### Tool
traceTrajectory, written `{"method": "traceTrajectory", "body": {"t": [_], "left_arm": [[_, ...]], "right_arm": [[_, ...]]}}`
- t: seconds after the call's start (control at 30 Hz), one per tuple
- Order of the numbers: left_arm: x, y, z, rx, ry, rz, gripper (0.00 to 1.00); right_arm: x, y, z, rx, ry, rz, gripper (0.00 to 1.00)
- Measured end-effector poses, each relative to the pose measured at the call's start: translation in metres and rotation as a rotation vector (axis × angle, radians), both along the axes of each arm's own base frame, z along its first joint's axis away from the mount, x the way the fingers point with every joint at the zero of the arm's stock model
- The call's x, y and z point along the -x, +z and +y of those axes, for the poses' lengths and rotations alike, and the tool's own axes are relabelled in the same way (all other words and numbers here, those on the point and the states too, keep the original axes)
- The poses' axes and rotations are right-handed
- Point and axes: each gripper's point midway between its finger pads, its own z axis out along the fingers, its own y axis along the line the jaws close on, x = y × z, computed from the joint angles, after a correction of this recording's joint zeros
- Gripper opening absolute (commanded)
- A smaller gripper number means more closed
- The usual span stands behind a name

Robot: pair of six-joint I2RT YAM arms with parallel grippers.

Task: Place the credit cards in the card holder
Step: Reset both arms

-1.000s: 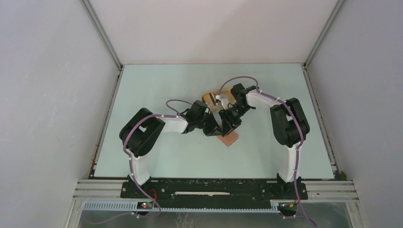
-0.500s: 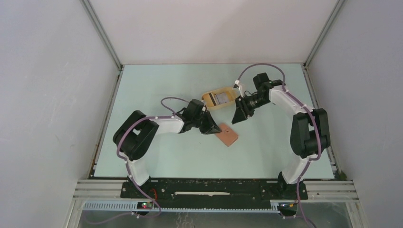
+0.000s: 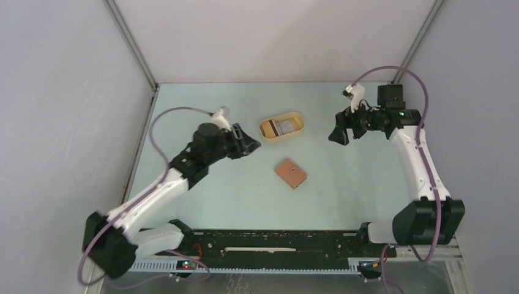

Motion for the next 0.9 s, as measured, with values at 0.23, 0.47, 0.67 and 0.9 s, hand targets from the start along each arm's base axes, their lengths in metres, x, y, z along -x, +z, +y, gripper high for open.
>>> {"method": "traceTrajectory", "body": {"t": [0.23, 0.47, 0.67, 0.9], "left_arm": [[0.005, 0.109, 0.095, -0.073, 0.261, -0.343, 1.00], [0.032, 0.173, 0.155, -0.116, 0.430, -0.534, 1.00], [0.041, 0.185, 0.163, -0.129, 0.440, -0.552, 1.00], [0.046, 0.172, 0.165, -0.159, 0.431, -0.510, 1.00]], "right_arm": [[-0.018, 0.078, -0.041, 0.076, -0.226, -0.202, 1.00], [-0.018, 0.122, -0.074, -0.035, -0.412, -0.219, 1.00], [-0.009, 0.140, -0.071, -0.091, -0.464, -0.214, 1.00], [-0.009, 0.148, -0.077, -0.119, -0.553, -0.198, 1.00]]}}
